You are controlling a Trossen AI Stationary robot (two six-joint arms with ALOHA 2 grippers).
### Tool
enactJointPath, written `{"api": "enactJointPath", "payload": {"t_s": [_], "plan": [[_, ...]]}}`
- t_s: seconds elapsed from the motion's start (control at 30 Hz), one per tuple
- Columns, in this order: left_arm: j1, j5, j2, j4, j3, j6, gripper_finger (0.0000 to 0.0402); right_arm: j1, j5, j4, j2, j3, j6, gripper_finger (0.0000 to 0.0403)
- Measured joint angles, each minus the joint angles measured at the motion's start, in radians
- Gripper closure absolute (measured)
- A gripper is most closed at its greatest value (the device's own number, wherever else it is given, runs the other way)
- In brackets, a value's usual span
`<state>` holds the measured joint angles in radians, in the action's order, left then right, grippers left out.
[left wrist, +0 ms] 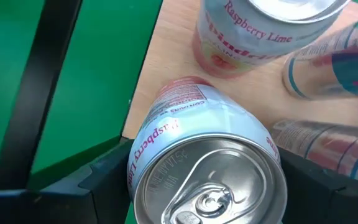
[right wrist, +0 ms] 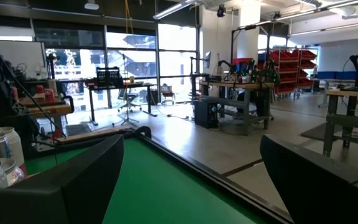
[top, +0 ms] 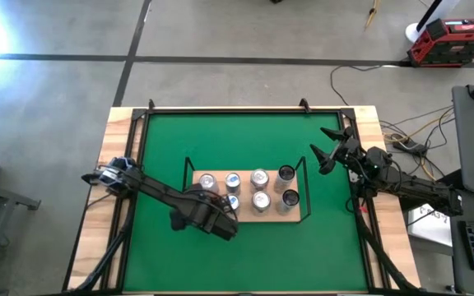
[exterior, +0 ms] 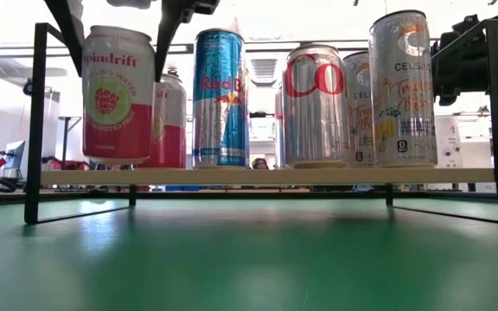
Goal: Place canned beverage on shelf
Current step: Put the white-pink soda can on the shelf and align with the other white-pink soda can
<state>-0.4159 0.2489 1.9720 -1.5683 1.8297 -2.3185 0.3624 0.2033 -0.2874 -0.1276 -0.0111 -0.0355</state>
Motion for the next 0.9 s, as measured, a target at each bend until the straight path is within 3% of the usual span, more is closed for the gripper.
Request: {"api": "enactJointPath", "payload": {"t_s": [0.57, 0.9], "plan": [[0.006, 0.003, 0.002, 0.030, -0.011, -0.300, 0.0112, 0.000, 0.000, 0.000, 0.000, 0.000, -0.001, 0.0035], [0.013, -0.003, 0.003, 0.029, -0.025, -0.344, 0.0107, 0.000, 0.000, 0.000, 0.000, 0.000, -0.001, 0.0035]]}}
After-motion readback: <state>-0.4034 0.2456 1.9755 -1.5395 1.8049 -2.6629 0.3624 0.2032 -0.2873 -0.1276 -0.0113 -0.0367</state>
